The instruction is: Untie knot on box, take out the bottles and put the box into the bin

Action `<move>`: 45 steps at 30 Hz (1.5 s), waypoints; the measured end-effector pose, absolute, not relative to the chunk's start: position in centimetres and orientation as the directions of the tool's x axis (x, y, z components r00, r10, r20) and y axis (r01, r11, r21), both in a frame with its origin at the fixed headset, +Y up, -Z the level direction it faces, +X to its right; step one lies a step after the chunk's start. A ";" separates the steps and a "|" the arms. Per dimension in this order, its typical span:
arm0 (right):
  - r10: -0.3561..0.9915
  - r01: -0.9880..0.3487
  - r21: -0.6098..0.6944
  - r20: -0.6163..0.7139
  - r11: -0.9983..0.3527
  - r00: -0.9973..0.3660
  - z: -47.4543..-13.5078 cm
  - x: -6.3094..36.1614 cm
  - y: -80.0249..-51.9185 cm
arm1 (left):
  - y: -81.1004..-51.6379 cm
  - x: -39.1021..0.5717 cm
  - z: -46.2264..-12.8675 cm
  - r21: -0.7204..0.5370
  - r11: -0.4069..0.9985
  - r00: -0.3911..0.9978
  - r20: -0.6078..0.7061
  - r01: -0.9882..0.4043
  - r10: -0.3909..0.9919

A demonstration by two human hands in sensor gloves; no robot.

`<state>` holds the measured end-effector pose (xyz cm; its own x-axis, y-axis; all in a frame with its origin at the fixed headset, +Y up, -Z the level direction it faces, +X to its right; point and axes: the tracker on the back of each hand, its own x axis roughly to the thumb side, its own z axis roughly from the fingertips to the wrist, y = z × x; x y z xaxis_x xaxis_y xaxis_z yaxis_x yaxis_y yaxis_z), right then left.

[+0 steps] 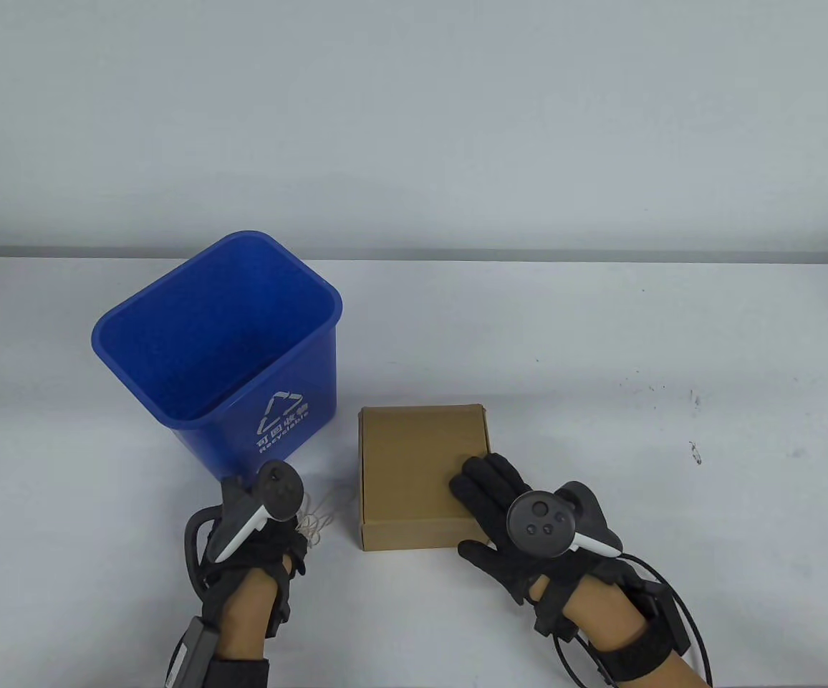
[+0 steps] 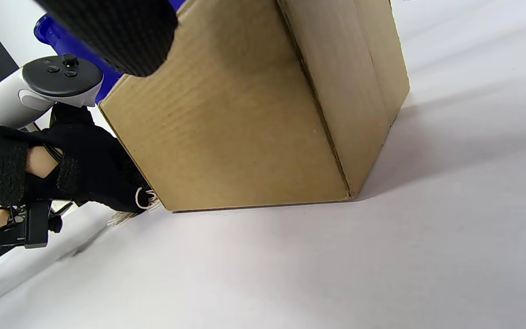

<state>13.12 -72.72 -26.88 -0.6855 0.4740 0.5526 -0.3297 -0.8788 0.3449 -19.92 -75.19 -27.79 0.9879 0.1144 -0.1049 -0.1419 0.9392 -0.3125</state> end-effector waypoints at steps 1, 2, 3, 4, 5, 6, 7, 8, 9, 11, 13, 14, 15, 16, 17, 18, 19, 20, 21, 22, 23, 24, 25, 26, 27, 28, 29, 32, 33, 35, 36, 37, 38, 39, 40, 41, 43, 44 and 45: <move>0.474 -0.330 0.344 0.553 -0.879 -0.685 -26.9 13.1 -72.7 | -75.2 -19.6 -27.8 -0.307 0.945 0.993 -0.085 -0.110 0.088; 0.473 -0.330 0.344 0.553 -0.879 -0.685 -26.8 13.0 -72.8 | -75.3 -19.5 -27.8 -0.305 0.948 0.995 -0.072 -0.092 0.073; 0.472 -0.329 0.342 0.554 -0.880 -0.686 -26.8 13.0 -72.8 | -75.3 -19.3 -27.7 -0.297 0.952 0.996 -0.055 -0.078 0.064; 0.471 -0.329 0.341 0.554 -0.881 -0.686 -26.8 13.0 -72.8 | -75.4 -19.3 -27.7 -0.285 0.956 0.998 -0.035 -0.061 0.053; 0.471 -0.328 0.341 0.554 -0.881 -0.686 -26.8 13.0 -72.8 | -75.4 -19.3 -27.7 -0.277 0.959 0.998 -0.026 -0.056 0.050; 0.471 -0.329 0.341 0.555 -0.881 -0.686 -26.8 13.0 -72.8 | -75.5 -19.3 -27.6 -0.262 0.963 0.998 -0.025 -0.064 0.060; 0.471 -0.329 0.341 0.555 -0.881 -0.686 -26.8 13.0 -72.8 | -75.5 -19.4 -27.5 -0.250 0.966 0.998 -0.018 -0.067 0.065; 0.469 -0.328 0.340 0.556 -0.881 -0.686 -26.8 12.9 -72.8 | -75.4 -19.5 -27.5 -0.247 0.966 0.997 -0.002 -0.076 0.078; 0.468 -0.326 0.339 0.557 -0.882 -0.686 -26.8 12.9 -72.8 | -75.4 -19.7 -27.5 -0.257 0.960 0.993 0.020 -0.108 0.117; 0.464 -0.323 0.337 0.558 -0.884 -0.688 -26.8 12.9 -72.8 | -74.8 -20.1 -27.2 -0.240 0.953 0.981 0.017 -0.185 0.194; 0.463 -0.322 0.337 0.560 -0.885 -0.687 -26.8 12.9 -72.8 | -73.7 -20.3 -26.8 -0.162 0.959 0.971 0.026 -0.232 0.239; 0.463 -0.323 0.336 0.561 -0.885 -0.686 -26.8 12.8 -72.8 | -73.1 -20.4 -26.6 -0.141 0.958 0.966 0.030 -0.251 0.258; 0.464 -0.324 0.335 0.562 -0.885 -0.685 -26.8 12.8 -72.8 | -72.7 -20.5 -26.2 -0.117 0.957 0.962 0.040 -0.265 0.271; 0.464 -0.324 0.335 0.562 -0.885 -0.685 -26.8 12.8 -72.8 | -72.4 -20.5 -26.0 -0.098 0.957 0.959 0.047 -0.273 0.279; 0.464 -0.324 0.335 0.562 -0.885 -0.685 -26.8 12.8 -72.8 | -72.0 -20.5 -25.7 -0.076 0.956 0.956 0.057 -0.285 0.289; 0.464 -0.325 0.334 0.562 -0.885 -0.685 -26.8 12.8 -72.8 | -71.6 -20.6 -25.3 -0.054 0.954 0.952 0.068 -0.294 0.297; 0.465 -0.326 0.335 0.562 -0.884 -0.684 -26.8 12.8 -72.8 | -71.3 -20.6 -25.1 -0.023 0.951 0.948 0.074 -0.307 0.308; 0.465 -0.326 0.335 0.562 -0.884 -0.684 -26.8 12.8 -72.8 | -71.2 -20.7 -25.0 -0.005 0.950 0.947 0.076 -0.313 0.312; 0.465 -0.325 0.336 0.562 -0.884 -0.684 -26.8 12.8 -72.8 | -71.0 -20.8 -24.9 0.016 0.950 0.947 0.077 -0.313 0.311; 0.465 -0.325 0.336 0.562 -0.884 -0.684 -26.8 12.8 -72.8 | -70.9 -20.8 -24.9 0.026 0.950 0.948 0.080 -0.311 0.308; 0.464 -0.324 0.336 0.562 -0.884 -0.685 -26.8 12.8 -72.8 | -70.8 -20.8 -24.9 0.037 0.951 0.950 0.079 -0.306 0.302; 0.464 -0.323 0.336 0.562 -0.885 -0.685 -26.8 12.8 -72.8 | -70.7 -20.8 -24.8 0.044 0.951 0.949 0.085 -0.307 0.303; 0.463 -0.323 0.336 0.562 -0.885 -0.686 -26.8 12.8 -72.8 | -70.6 -20.7 -24.7 0.049 0.950 0.949 0.088 -0.308 0.303; 0.463 -0.323 0.336 0.562 -0.885 -0.686 -26.8 12.8 -72.8 | -70.4 -20.6 -24.5 0.065 0.950 0.949 0.099 -0.306 0.299; 0.463 -0.323 0.336 0.562 -0.885 -0.685 -26.8 12.8 -72.8 | -70.2 -20.4 -24.3 0.077 0.950 0.950 0.104 -0.301 0.293; 0.463 -0.323 0.336 0.562 -0.885 -0.685 -26.8 12.7 -72.8 | -70.1 -20.3 -24.2 0.088 0.950 0.951 0.113 -0.298 0.288; 0.464 -0.323 0.336 0.563 -0.885 -0.684 -26.8 12.7 -72.8 | -69.9 -20.1 -24.0 0.098 0.949 0.951 0.117 -0.299 0.287; 0.467 -0.326 0.337 0.563 -0.883 -0.682 -26.8 12.7 -72.8 | -69.4 -19.5 -23.5 0.126 0.949 0.953 0.136 -0.289 0.272; 0.467 -0.326 0.337 0.563 -0.883 -0.682 -26.8 12.7 -72.8 | -69.3 -19.5 -23.4 0.133 0.948 0.953 0.139 -0.288 0.270; 0.470 -0.328 0.340 0.561 -0.881 -0.682 -26.8 12.8 -72.8 | -68.8 -19.1 -22.9 0.165 0.945 0.954 0.151 -0.283 0.259; 0.472 -0.330 0.341 0.560 -0.880 -0.681 -26.8 12.8 -72.8 | -68.7 -19.0 -22.7 0.174 0.944 0.954 0.154 -0.281 0.255; 0.474 -0.332 0.342 0.560 -0.879 -0.679 -26.8 12.8 -72.8 | -68.5 -18.8 -22.5 0.185 0.943 0.955 0.160 -0.277 0.249; 0.475 -0.332 0.343 0.560 -0.879 -0.679 -26.8 12.8 -72.8 | -68.3 -18.5 -22.3 0.199 0.943 0.957 0.167 -0.269 0.238; 0.475 -0.332 0.343 0.560 -0.879 -0.679 -26.8 12.8 -72.8 | -68.1 -18.4 -22.2 0.209 0.942 0.958 0.171 -0.263 0.230; 0.475 -0.331 0.344 0.560 -0.879 -0.679 -26.9 12.8 -72.8 | -67.8 -18.2 -22.2 0.231 0.941 0.962 0.174 -0.248 0.210; 0.474 -0.330 0.344 0.560 -0.879 -0.680 -26.9 12.8 -72.8 | -67.5 -18.0 -22.1 0.240 0.941 0.964 0.173 -0.241 0.202; 0.474 -0.329 0.344 0.560 -0.879 -0.680 -26.8 12.8 -72.8 | -66.4 -17.6 -22.0 0.272 0.932 0.964 0.176 -0.241 0.198; 0.473 -0.329 0.344 0.560 -0.879 -0.680 -26.8 12.8 -72.8 | -65.7 -17.4 -22.0 0.285 0.929 0.965 0.179 -0.237 0.192; 0.473 -0.328 0.345 0.559 -0.880 -0.681 -26.8 12.8 -72.8 | -64.8 -17.1 -22.1 0.289 0.927 0.964 0.181 -0.239 0.192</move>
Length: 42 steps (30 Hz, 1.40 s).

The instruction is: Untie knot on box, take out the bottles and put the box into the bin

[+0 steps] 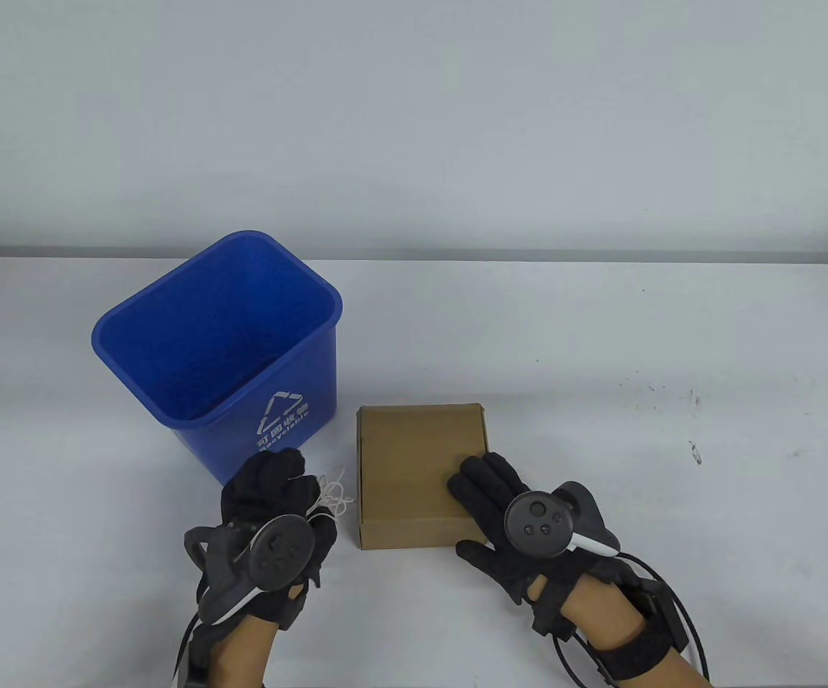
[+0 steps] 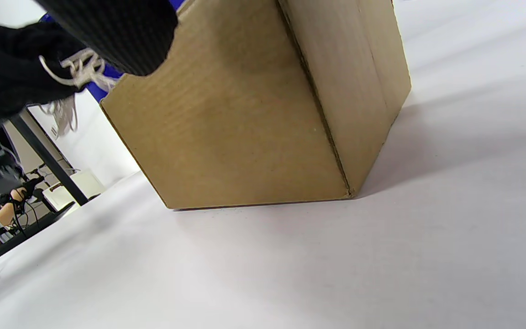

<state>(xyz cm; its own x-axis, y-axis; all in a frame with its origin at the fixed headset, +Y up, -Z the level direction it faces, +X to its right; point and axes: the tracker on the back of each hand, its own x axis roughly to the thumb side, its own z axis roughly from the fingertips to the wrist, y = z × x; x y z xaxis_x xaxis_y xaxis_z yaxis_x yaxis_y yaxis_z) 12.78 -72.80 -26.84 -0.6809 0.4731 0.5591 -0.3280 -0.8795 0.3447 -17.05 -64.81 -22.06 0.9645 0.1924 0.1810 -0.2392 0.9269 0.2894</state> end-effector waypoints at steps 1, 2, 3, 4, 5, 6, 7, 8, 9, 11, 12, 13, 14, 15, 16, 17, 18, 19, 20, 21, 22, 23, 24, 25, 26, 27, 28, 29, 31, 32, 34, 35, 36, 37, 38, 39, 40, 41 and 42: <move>0.473 -0.327 0.345 0.559 -0.880 -0.681 -26.8 12.8 -72.8 | -64.3 -16.9 -22.1 0.289 0.927 0.964 0.185 -0.241 0.193; 0.472 -0.326 0.345 0.559 -0.880 -0.682 -26.8 12.8 -72.8 | -63.5 -16.5 -22.2 0.289 0.928 0.964 0.194 -0.235 0.184; 0.471 -0.326 0.345 0.559 -0.880 -0.682 -26.8 12.8 -72.8 | -62.6 -16.1 -22.2 0.298 0.932 0.970 0.191 -0.205 0.152; 0.472 -0.326 0.345 0.559 -0.880 -0.682 -26.8 12.8 -72.8 | -62.0 -15.9 -22.3 0.307 0.935 0.974 0.190 -0.179 0.124; 0.473 -0.326 0.346 0.559 -0.880 -0.682 -26.8 12.8 -72.8 | -61.1 -15.5 -22.4 0.317 0.936 0.978 0.187 -0.153 0.097; 0.472 -0.326 0.346 0.559 -0.880 -0.682 -26.8 12.8 -72.8 | -60.5 -15.3 -22.5 0.316 0.936 0.977 0.191 -0.152 0.094; 0.471 -0.325 0.344 0.559 -0.881 -0.682 -26.8 12.8 -72.8 | -59.8 -15.0 -22.7 0.309 0.938 0.976 0.192 -0.160 0.103; 0.471 -0.326 0.344 0.560 -0.880 -0.682 -26.8 12.8 -72.8 | -59.4 -14.9 -22.7 0.307 0.937 0.975 0.194 -0.165 0.108; 0.474 -0.329 0.345 0.559 -0.879 -0.680 -26.8 12.8 -72.9 | -58.8 -14.7 -22.8 0.309 0.936 0.974 0.198 -0.170 0.112; 0.479 -0.334 0.347 0.558 -0.876 -0.677 -26.8 12.8 -72.9 | -58.0 -14.6 -22.9 0.320 0.932 0.976 0.188 -0.169 0.112; 0.479 -0.334 0.347 0.558 -0.876 -0.677 -26.8 12.8 -72.9 | -57.5 -14.5 -23.0 0.332 0.930 0.978 0.181 -0.158 0.102; 0.478 -0.334 0.346 0.559 -0.877 -0.678 -26.8 12.8 -72.9 | -56.9 -14.5 -23.0 0.344 0.927 0.981 0.172 -0.150 0.094; 0.479 -0.335 0.345 0.559 -0.877 -0.677 -26.8 12.8 -72.9 | -56.5 -14.7 -23.1 0.355 0.923 0.982 0.162 -0.147 0.095; 0.479 -0.336 0.345 0.558 -0.876 -0.677 -26.8 12.8 -72.9 | -56.1 -14.8 -23.1 0.359 0.921 0.983 0.155 -0.148 0.098; 0.480 -0.337 0.345 0.558 -0.876 -0.677 -26.8 12.8 -72.9 | -55.5 -15.2 -23.3 0.369 0.917 0.984 0.140 -0.154 0.109; 0.480 -0.337 0.345 0.558 -0.876 -0.677 -26.8 12.8 -72.9 | -55.0 -15.5 -23.5 0.376 0.914 0.985 0.128 -0.154 0.114; 0.481 -0.337 0.345 0.558 -0.876 -0.677 -26.8 12.8 -72.9 | -54.3 -15.9 -23.7 0.383 0.912 0.987 0.114 -0.147 0.111; 0.481 -0.338 0.345 0.558 -0.876 -0.677 -26.8 12.8 -72.9 | -53.9 -16.2 -23.8 0.385 0.911 0.988 0.103 -0.147 0.116; 0.480 -0.337 0.345 0.558 -0.876 -0.677 -26.7 12.8 -72.9 | -53.2 -16.6 -24.0 0.392 0.908 0.988 0.088 -0.150 0.126; 0.480 -0.337 0.345 0.558 -0.876 -0.677 -26.7 12.8 -72.9 | -52.5 -17.0 -24.2 0.398 0.904 0.988 0.076 -0.155 0.136; 0.481 -0.338 0.345 0.557 -0.875 -0.677 -26.7 12.8 -72.9 | -52.1 -17.3 -24.4 0.402 0.901 0.987 0.070 -0.161 0.145; 0.483 -0.340 0.346 0.557 -0.875 -0.676 -26.7 12.9 -72.9 | -51.5 -17.7 -24.6 0.410 0.895 0.985 0.061 -0.174 0.164; 0.484 -0.340 0.346 0.556 -0.874 -0.676 -26.7 12.9 -72.9 | -50.9 -18.0 -24.8 0.418 0.891 0.984 0.048 -0.178 0.174; 0.484 -0.341 0.346 0.556 -0.874 -0.676 -26.7 12.9 -72.9 | -50.4 -18.5 -25.1 0.427 0.886 0.982 0.031 -0.180 0.184; 0.484 -0.342 0.346 0.556 -0.874 -0.676 -26.7 12.9 -72.9 | -50.1 -18.7 -25.3 0.435 0.883 0.982 0.019 -0.178 0.189; 0.485 -0.342 0.346 0.555 -0.874 -0.676 -26.7 12.9 -72.9 | -49.7 -19.1 -25.7 0.442 0.879 0.979 -0.001 -0.182 0.203; 0.484 -0.342 0.346 0.555 -0.874 -0.676 -26.7 12.9 -72.9 | -49.6 -19.3 -25.8 0.445 0.875 0.977 -0.005 -0.189 0.214; 0.484 -0.342 0.345 0.554 -0.874 -0.677 -26.7 12.9 -72.9 | -49.5 -19.5 -26.2 0.453 0.867 0.970 -0.015 -0.208 0.241; 0.485 -0.343 0.346 0.553 -0.873 -0.677 -26.7 12.9 -73.0 | -49.4 -19.8 -26.9 0.460 0.863 0.968 -0.036 -0.206 0.250; 0.486 -0.344 0.346 0.553 -0.873 -0.677 -26.7 12.9 -73.0 | -49.3 -19.9 -27.1 0.466 0.864 0.970 -0.047 -0.191 0.240; 0.486 -0.344 0.346 0.553 -0.873 -0.677 -26.7 12.9 -73.0 | -49.2 -20.1 -27.7 0.475 0.867 0.974 -0.083 -0.147 0.211; 0.486 -0.344 0.346 0.553 -0.873 -0.676 -26.7 12.9 -73.0 | -49.1 -20.1 -27.9 0.476 0.868 0.974 -0.092 -0.139 0.206; 0.487 -0.345 0.347 0.553 -0.872 -0.676 -26.7 12.9 -73.0 | -49.1 -20.2 -28.2 0.474 0.871 0.975 -0.101 -0.128 0.199; 0.487 -0.345 0.347 0.553 -0.872 -0.676 -26.7 12.9 -73.0 | -49.1 -20.2 -28.4 0.474 0.873 0.976 -0.110 -0.116 0.189; 0.487 -0.344 0.347 0.554 -0.872 -0.676 -26.7 12.9 -73.0 | -49.0 -20.2 -28.7 0.469 0.878 0.979 -0.122 -0.090 0.166; 0.486 -0.343 0.347 0.554 -0.873 -0.676 -26.7 12.9 -73.0 | -48.9 -20.1 -29.0 0.463 0.885 0.981 -0.143 -0.051 0.131; 0.486 -0.343 0.347 0.555 -0.873 -0.676 -26.7 12.9 -73.0 | -48.8 -20.1 -29.2 0.462 0.886 0.982 -0.154 -0.030 0.113; 0.486 -0.343 0.347 0.555 -0.873 -0.675 -26.7 12.9 -73.0 | -48.6 -20.1 -29.4 0.465 0.885 0.982 -0.167 -0.005 0.094; 0.486 -0.343 0.348 0.555 -0.873 -0.675 -26.7 12.9 -73.0 | -48.4 -20.1 -29.5 0.469 0.883 0.981 -0.172 0.002 0.089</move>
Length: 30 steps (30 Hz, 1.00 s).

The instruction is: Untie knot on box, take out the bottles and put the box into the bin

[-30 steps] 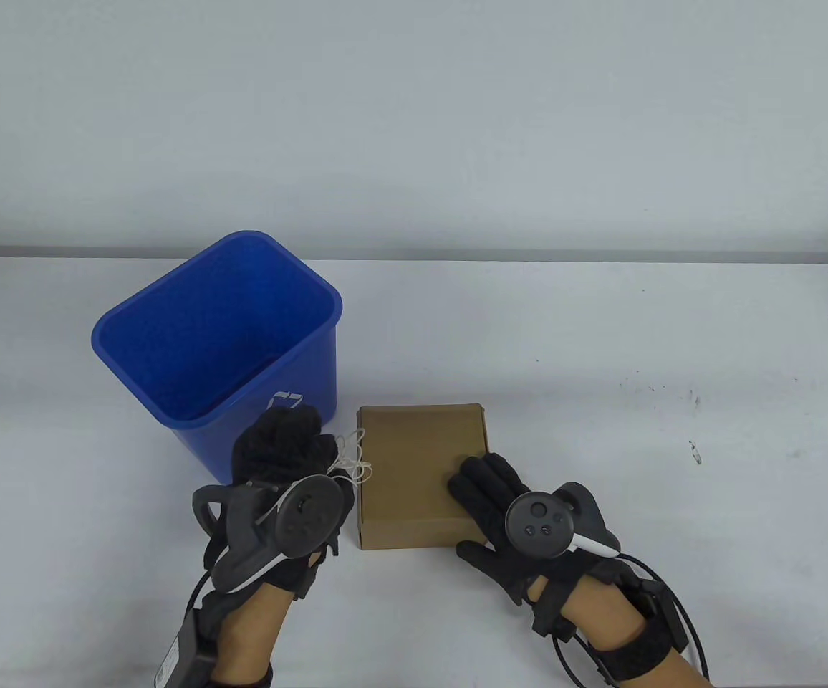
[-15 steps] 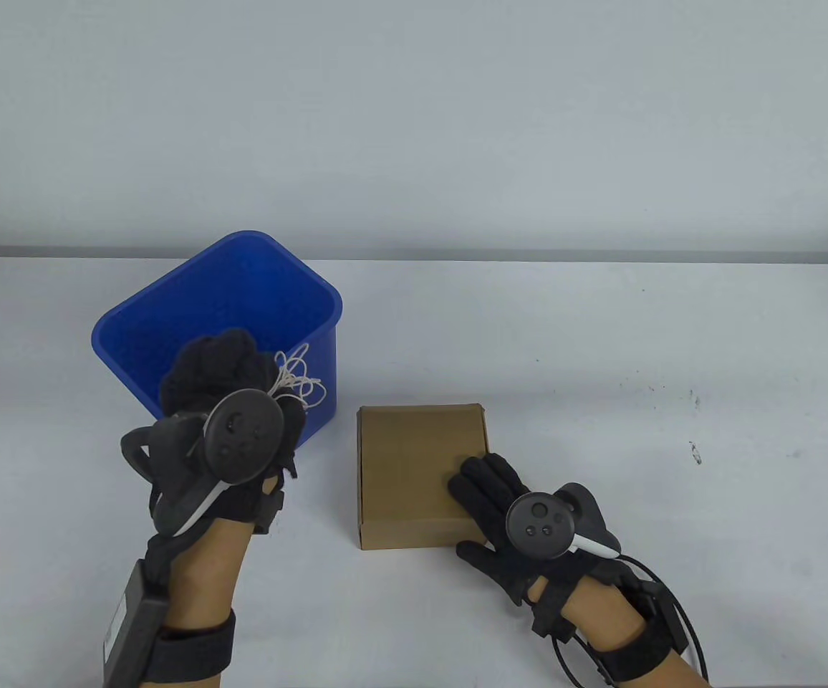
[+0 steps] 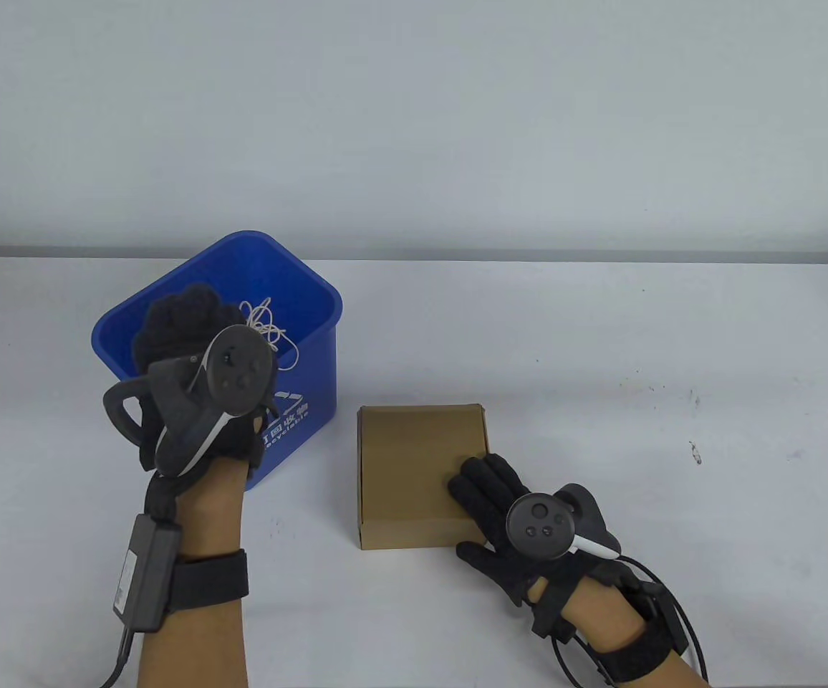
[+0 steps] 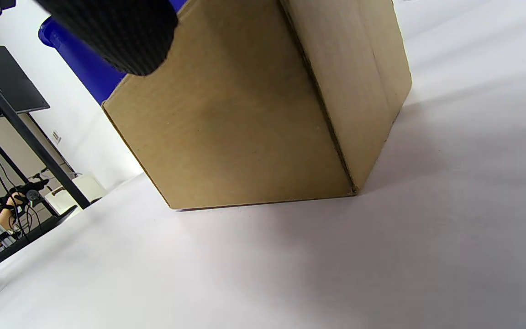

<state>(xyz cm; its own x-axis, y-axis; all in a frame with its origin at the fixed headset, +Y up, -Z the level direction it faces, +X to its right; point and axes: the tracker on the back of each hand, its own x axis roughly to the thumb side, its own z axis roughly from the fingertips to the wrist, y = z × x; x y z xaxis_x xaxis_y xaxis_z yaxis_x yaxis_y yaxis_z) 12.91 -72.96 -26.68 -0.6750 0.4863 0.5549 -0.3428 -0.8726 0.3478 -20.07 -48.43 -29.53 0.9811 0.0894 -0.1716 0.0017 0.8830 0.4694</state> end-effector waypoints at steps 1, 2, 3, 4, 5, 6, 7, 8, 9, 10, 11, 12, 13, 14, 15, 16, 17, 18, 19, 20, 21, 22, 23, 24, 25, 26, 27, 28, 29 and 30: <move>0.487 -0.343 0.348 0.555 -0.872 -0.675 -26.7 12.9 -73.0 | -48.3 -20.1 -29.7 0.471 0.882 0.980 -0.183 0.014 0.082; 0.487 -0.343 0.349 0.555 -0.872 -0.675 -26.7 12.9 -73.0 | -48.3 -20.3 -29.9 0.467 0.884 0.975 -0.208 0.032 0.074; 0.487 -0.343 0.349 0.555 -0.872 -0.675 -26.7 12.9 -73.0 | -48.2 -20.5 -29.9 0.467 0.883 0.972 -0.223 0.039 0.075; 0.488 -0.344 0.350 0.555 -0.872 -0.674 -26.7 12.9 -73.0 | -48.2 -20.8 -30.0 0.464 0.884 0.963 -0.257 0.055 0.075; 0.490 -0.345 0.351 0.554 -0.870 -0.673 -26.7 12.9 -73.0 | -48.1 -21.1 -30.0 0.459 0.887 0.957 -0.278 0.051 0.088; 0.492 -0.347 0.352 0.554 -0.869 -0.671 -26.7 13.0 -73.0 | -48.0 -21.3 -30.0 0.467 0.883 0.953 -0.281 0.032 0.115; 0.494 -0.349 0.353 0.554 -0.868 -0.670 -26.7 13.0 -73.0 | -47.8 -21.5 -30.0 0.479 0.878 0.948 -0.284 0.013 0.141; 0.495 -0.349 0.354 0.554 -0.868 -0.669 -26.7 13.0 -73.0 | -47.8 -21.6 -30.0 0.480 0.877 0.946 -0.285 0.003 0.153; 0.496 -0.350 0.354 0.554 -0.867 -0.668 -26.7 13.0 -73.0 | -47.8 -21.6 -30.1 0.476 0.880 0.946 -0.282 -0.004 0.158; 0.497 -0.351 0.355 0.554 -0.867 -0.668 -26.7 13.0 -73.0 | -47.8 -21.6 -30.1 0.467 0.884 0.948 -0.285 0.006 0.144; 0.497 -0.351 0.355 0.554 -0.867 -0.668 -26.7 13.0 -73.0 | -47.7 -21.7 -30.1 0.456 0.890 0.944 -0.306 0.034 0.120; 0.497 -0.350 0.355 0.554 -0.867 -0.668 -26.7 13.0 -73.0 | -47.6 -22.0 -30.1 0.454 0.890 0.943 -0.314 0.045 0.113; 0.497 -0.351 0.355 0.554 -0.866 -0.668 -26.7 13.0 -73.0 | -47.6 -22.1 -30.2 0.457 0.889 0.941 -0.316 0.038 0.122; 0.498 -0.352 0.355 0.554 -0.866 -0.667 -26.7 13.0 -73.0 | -47.5 -22.2 -30.2 0.458 0.888 0.940 -0.317 0.031 0.130; 0.499 -0.352 0.356 0.553 -0.866 -0.667 -26.7 13.0 -73.0 | -47.4 -22.3 -30.3 0.460 0.888 0.939 -0.315 0.026 0.136; 0.499 -0.352 0.356 0.553 -0.866 -0.667 -26.7 13.0 -73.0 | -47.4 -22.4 -30.3 0.461 0.887 0.939 -0.317 0.029 0.134; 0.499 -0.352 0.356 0.553 -0.866 -0.667 -26.7 13.0 -73.0 | -47.4 -22.5 -30.4 0.460 0.887 0.936 -0.327 0.036 0.131; 0.499 -0.352 0.357 0.553 -0.865 -0.667 -26.8 13.0 -73.0 | -47.4 -22.5 -30.4 0.452 0.891 0.930 -0.340 0.032 0.139; 0.499 -0.352 0.357 0.553 -0.865 -0.667 -26.8 13.0 -73.0 | -47.6 -22.6 -30.8 0.421 0.907 0.913 -0.376 0.018 0.156; 0.499 -0.351 0.357 0.553 -0.866 -0.667 -26.8 13.1 -73.0 | -47.9 -22.6 -31.1 0.341 0.940 0.891 -0.425 -0.004 0.158; 0.499 -0.352 0.357 0.553 -0.865 -0.667 -26.8 13.1 -73.0 | -48.1 -22.6 -31.3 0.282 0.959 0.885 -0.443 -0.017 0.146; 0.500 -0.352 0.358 0.553 -0.865 -0.667 -26.8 13.1 -73.0 | -48.2 -22.6 -31.4 0.239 0.971 0.886 -0.445 -0.022 0.130; 0.501 -0.353 0.358 0.553 -0.865 -0.666 -26.8 13.1 -73.0 | -48.3 -22.5 -31.4 0.236 0.971 0.887 -0.444 -0.018 0.125; 0.500 -0.352 0.358 0.553 -0.865 -0.666 -26.8 13.1 -73.0 | -48.3 -22.4 -31.4 0.260 0.966 0.891 -0.437 -0.006 0.123; 0.500 -0.352 0.358 0.553 -0.865 -0.666 -26.8 13.1 -73.0 | -48.2 -22.2 -31.4 0.279 0.960 0.892 -0.437 0.015 0.113; 0.500 -0.352 0.358 0.553 -0.865 -0.666 -26.8 13.1 -73.0 | -48.2 -22.0 -31.3 0.280 0.960 0.888 -0.447 0.029 0.104; 0.502 -0.353 0.359 0.553 -0.864 -0.665 -26.8 13.1 -73.0 | -48.1 -21.9 -31.3 0.267 0.962 0.885 -0.460 0.054 0.078; 0.502 -0.353 0.359 0.553 -0.864 -0.666 -26.8 13.1 -73.0 | -48.0 -21.8 -31.2 0.264 0.963 0.890 -0.450 0.061 0.067; 0.502 -0.354 0.359 0.552 -0.864 -0.665 -26.8 13.1 -73.0 | -47.9 -21.8 -31.2 0.267 0.962 0.892 -0.445 0.056 0.072; 0.503 -0.354 0.360 0.552 -0.863 -0.665 -26.8 13.1 -73.0 | -47.8 -21.9 -31.2 0.272 0.962 0.891 -0.445 0.035 0.093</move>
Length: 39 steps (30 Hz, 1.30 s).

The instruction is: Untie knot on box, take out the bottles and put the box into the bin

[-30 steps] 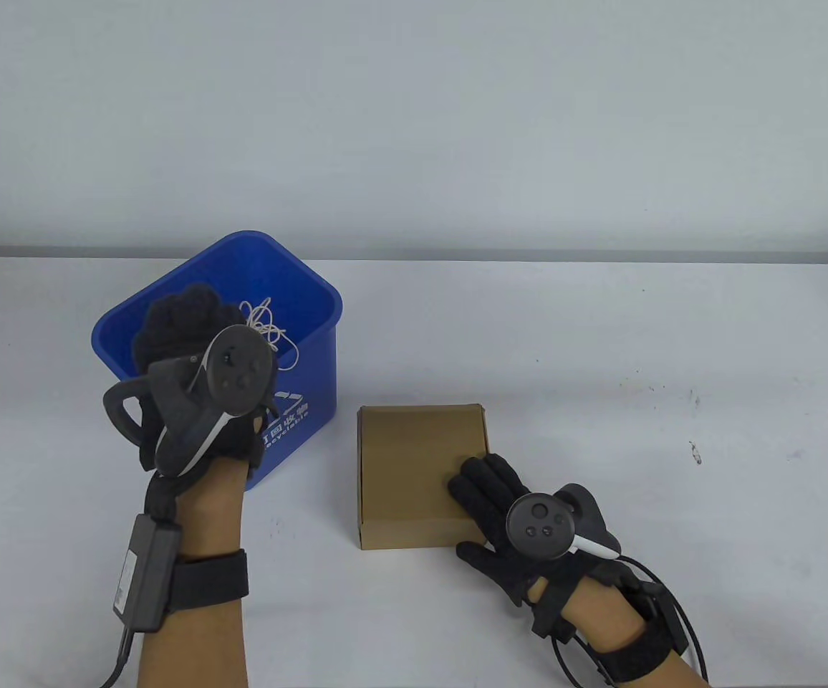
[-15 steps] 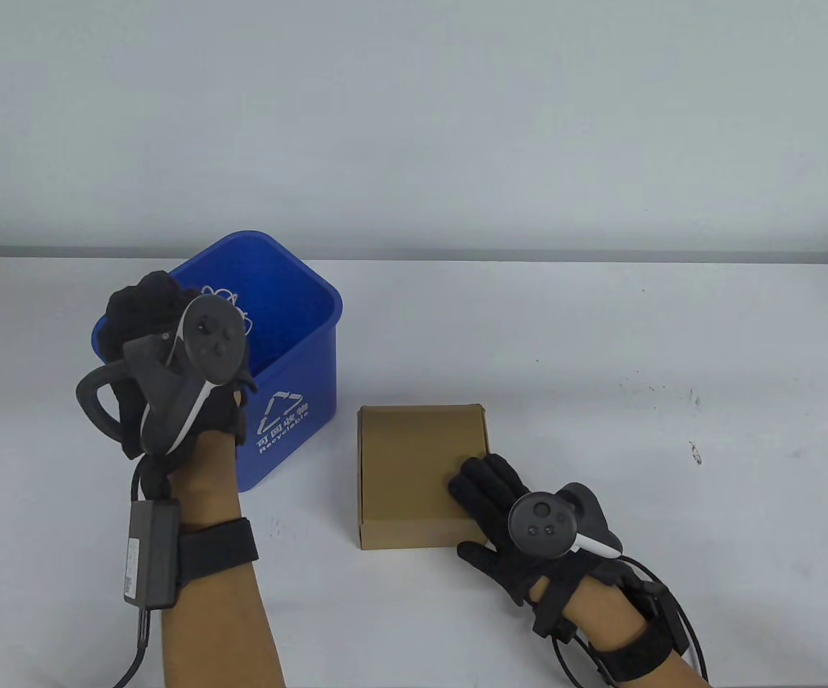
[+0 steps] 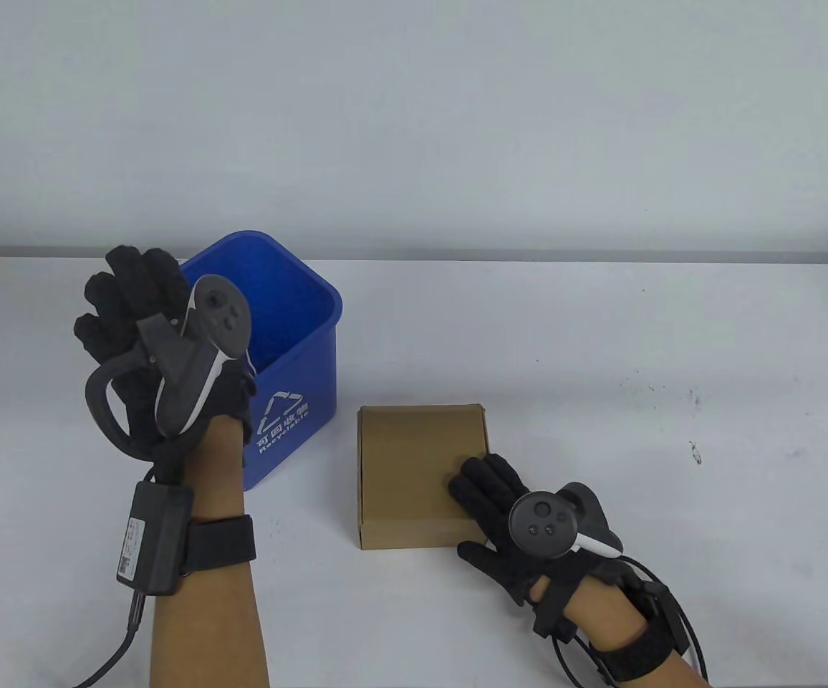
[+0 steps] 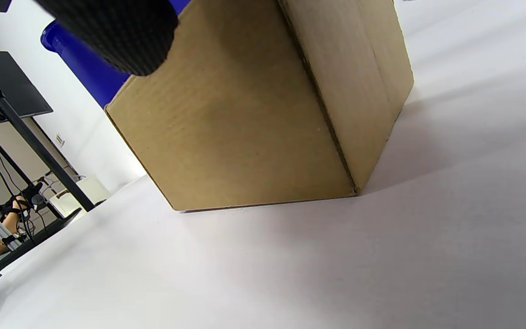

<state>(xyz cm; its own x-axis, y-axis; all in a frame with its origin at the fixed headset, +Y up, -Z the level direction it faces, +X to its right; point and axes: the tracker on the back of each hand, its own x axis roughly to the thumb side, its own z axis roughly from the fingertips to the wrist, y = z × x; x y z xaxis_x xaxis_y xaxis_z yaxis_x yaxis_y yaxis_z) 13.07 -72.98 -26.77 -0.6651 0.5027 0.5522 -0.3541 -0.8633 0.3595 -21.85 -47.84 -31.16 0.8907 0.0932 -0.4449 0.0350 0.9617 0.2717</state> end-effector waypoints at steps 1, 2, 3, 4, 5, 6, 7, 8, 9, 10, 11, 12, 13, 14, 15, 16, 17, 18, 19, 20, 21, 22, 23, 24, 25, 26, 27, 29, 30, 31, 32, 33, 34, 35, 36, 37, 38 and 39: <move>0.503 -0.354 0.360 0.552 -0.863 -0.665 -26.8 13.1 -73.0 | -47.8 -21.9 -31.2 0.271 0.962 0.890 -0.445 0.025 0.102; 0.503 -0.354 0.359 0.552 -0.863 -0.665 -26.8 13.1 -73.0 | -47.7 -22.1 -31.2 0.265 0.964 0.888 -0.445 0.012 0.111; 0.503 -0.354 0.360 0.552 -0.863 -0.665 -26.8 13.1 -73.0 | -47.7 -22.2 -31.1 0.267 0.964 0.887 -0.446 0.003 0.121; 0.503 -0.354 0.360 0.552 -0.863 -0.665 -26.8 13.1 -73.0 | -47.6 -22.3 -31.0 0.269 0.963 0.886 -0.445 -0.002 0.126; 0.503 -0.354 0.360 0.552 -0.863 -0.665 -26.8 13.1 -73.0 | -47.6 -22.4 -31.0 0.268 0.963 0.889 -0.439 -0.010 0.131; 0.502 -0.353 0.360 0.552 -0.864 -0.665 -26.8 13.1 -73.0 | -47.7 -22.4 -30.9 0.265 0.964 0.891 -0.434 -0.013 0.132; 0.502 -0.353 0.360 0.552 -0.864 -0.665 -26.8 13.1 -73.0 | -47.7 -22.4 -30.9 0.260 0.966 0.894 -0.429 -0.015 0.129; 0.502 -0.353 0.360 0.552 -0.864 -0.665 -26.8 13.1 -73.0 | -47.7 -22.4 -30.9 0.241 0.970 0.895 -0.431 -0.007 0.114; 0.502 -0.353 0.360 0.552 -0.864 -0.665 -26.8 13.1 -73.0 | -47.7 -22.4 -30.8 0.237 0.972 0.894 -0.435 0.000 0.106; 0.502 -0.353 0.360 0.552 -0.864 -0.665 -26.8 13.1 -73.0 | -47.7 -22.5 -30.7 0.249 0.968 0.891 -0.444 0.019 0.097; 0.502 -0.353 0.360 0.552 -0.864 -0.665 -26.8 13.1 -73.0 | -47.7 -22.5 -30.6 0.265 0.964 0.883 -0.460 0.035 0.095; 0.502 -0.353 0.360 0.552 -0.864 -0.665 -26.8 13.1 -73.0 | -47.7 -22.7 -30.5 0.291 0.955 0.872 -0.480 0.055 0.096; 0.502 -0.353 0.360 0.552 -0.864 -0.665 -26.8 13.1 -73.0 | -47.6 -22.8 -30.4 0.305 0.950 0.870 -0.484 0.066 0.096; 0.502 -0.353 0.360 0.552 -0.864 -0.665 -26.8 13.1 -73.0 | -47.5 -23.0 -30.4 0.304 0.950 0.873 -0.480 0.068 0.091; 0.502 -0.353 0.360 0.552 -0.864 -0.665 -26.8 13.1 -73.0 | -47.6 -23.1 -30.4 0.293 0.954 0.871 -0.482 0.060 0.094; 0.502 -0.353 0.360 0.552 -0.864 -0.665 -26.8 13.1 -73.0 | -47.6 -23.2 -30.3 0.290 0.956 0.868 -0.486 0.052 0.101; 0.502 -0.353 0.360 0.552 -0.864 -0.665 -26.8 13.1 -73.0 | -47.6 -23.2 -30.3 0.305 0.951 0.871 -0.480 0.054 0.104; 0.502 -0.353 0.360 0.552 -0.864 -0.665 -26.8 13.1 -73.0 | -47.6 -23.3 -30.3 0.304 0.951 0.872 -0.478 0.054 0.103; 0.502 -0.353 0.360 0.552 -0.864 -0.665 -26.8 13.1 -73.0 | -47.6 -23.3 -30.3 0.303 0.951 0.873 -0.477 0.055 0.102; 0.502 -0.353 0.360 0.552 -0.864 -0.665 -26.8 13.1 -73.0 | -47.8 -23.4 -30.4 0.303 0.951 0.875 -0.473 0.055 0.100; 0.502 -0.353 0.360 0.552 -0.864 -0.665 -26.8 13.1 -73.0 | -47.9 -23.4 -30.4 0.301 0.952 0.876 -0.471 0.054 0.099; 0.502 -0.353 0.360 0.552 -0.864 -0.665 -26.8 13.1 -73.0 | -48.0 -23.5 -30.6 0.286 0.957 0.877 -0.471 0.049 0.096; 0.502 -0.353 0.360 0.552 -0.864 -0.665 -26.8 13.1 -73.0 | -48.2 -23.6 -30.8 0.251 0.968 0.880 -0.465 0.029 0.094; 0.502 -0.353 0.360 0.552 -0.864 -0.665 -26.8 13.1 -73.0 | -48.4 -23.6 -30.9 0.228 0.974 0.881 -0.463 0.009 0.101; 0.502 -0.353 0.360 0.552 -0.864 -0.665 -26.8 13.1 -73.0 | -48.5 -23.7 -31.0 0.226 0.974 0.882 -0.460 0.000 0.106; 0.502 -0.353 0.360 0.552 -0.864 -0.665 -26.8 13.1 -73.0 | -48.7 -23.7 -31.1 0.224 0.974 0.885 -0.450 -0.017 0.119; 0.502 -0.353 0.360 0.552 -0.864 -0.665 -26.8 13.1 -73.0 | -48.8 -23.8 -31.1 0.223 0.974 0.888 -0.441 -0.030 0.129; 0.502 -0.353 0.360 0.552 -0.864 -0.665 -26.8 13.1 -73.0 | -49.0 -23.8 -31.2 0.229 0.972 0.889 -0.433 -0.054 0.151; 0.504 -0.354 0.361 0.552 -0.863 -0.665 -26.8 13.1 -73.0 | -49.1 -23.7 -31.2 0.229 0.972 0.892 -0.424 -0.060 0.156; 0.505 -0.355 0.362 0.551 -0.862 -0.664 -26.8 13.1 -73.0 | -49.2 -23.7 -31.2 0.229 0.971 0.898 -0.410 -0.069 0.161; 0.505 -0.355 0.362 0.551 -0.862 -0.664 -26.8 13.1 -73.0 | -49.2 -23.7 -31.3 0.229 0.971 0.899 -0.408 -0.070 0.161; 0.505 -0.355 0.362 0.551 -0.862 -0.664 -26.8 13.1 -73.0 | -49.3 -23.7 -31.3 0.230 0.971 0.900 -0.405 -0.073 0.163; 0.504 -0.354 0.362 0.551 -0.862 -0.664 -26.8 13.1 -73.0 | -49.4 -23.7 -31.3 0.221 0.972 0.903 -0.399 -0.076 0.162; 0.504 -0.354 0.362 0.552 -0.862 -0.664 -26.8 13.1 -73.0 | -49.4 -23.7 -31.3 0.211 0.974 0.905 -0.396 -0.078 0.158; 0.504 -0.354 0.362 0.551 -0.862 -0.664 -26.8 13.1 -73.0 | -49.5 -23.7 -31.3 0.190 0.978 0.903 -0.402 -0.081 0.153; 0.505 -0.355 0.362 0.551 -0.862 -0.664 -26.8 13.1 -73.0 | -49.5 -23.7 -31.4 0.177 0.981 0.903 -0.404 -0.082 0.149; 0.505 -0.355 0.362 0.551 -0.862 -0.664 -26.8 13.1 -73.0 | -49.6 -23.8 -31.4 0.176 0.981 0.902 -0.406 -0.082 0.148; 0.505 -0.355 0.362 0.551 -0.862 -0.664 -26.8 13.1 -73.0 | -49.5 -23.8 -31.3 0.178 0.981 0.901 -0.408 -0.083 0.150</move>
<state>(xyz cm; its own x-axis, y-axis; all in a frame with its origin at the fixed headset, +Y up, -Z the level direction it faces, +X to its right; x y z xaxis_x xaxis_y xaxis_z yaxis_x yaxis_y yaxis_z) 13.09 -72.97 -26.81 -0.6642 0.5048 0.5514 -0.3545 -0.8621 0.3621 -23.79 -49.54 -31.31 0.9006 0.1500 -0.4079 -0.0827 0.9806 0.1779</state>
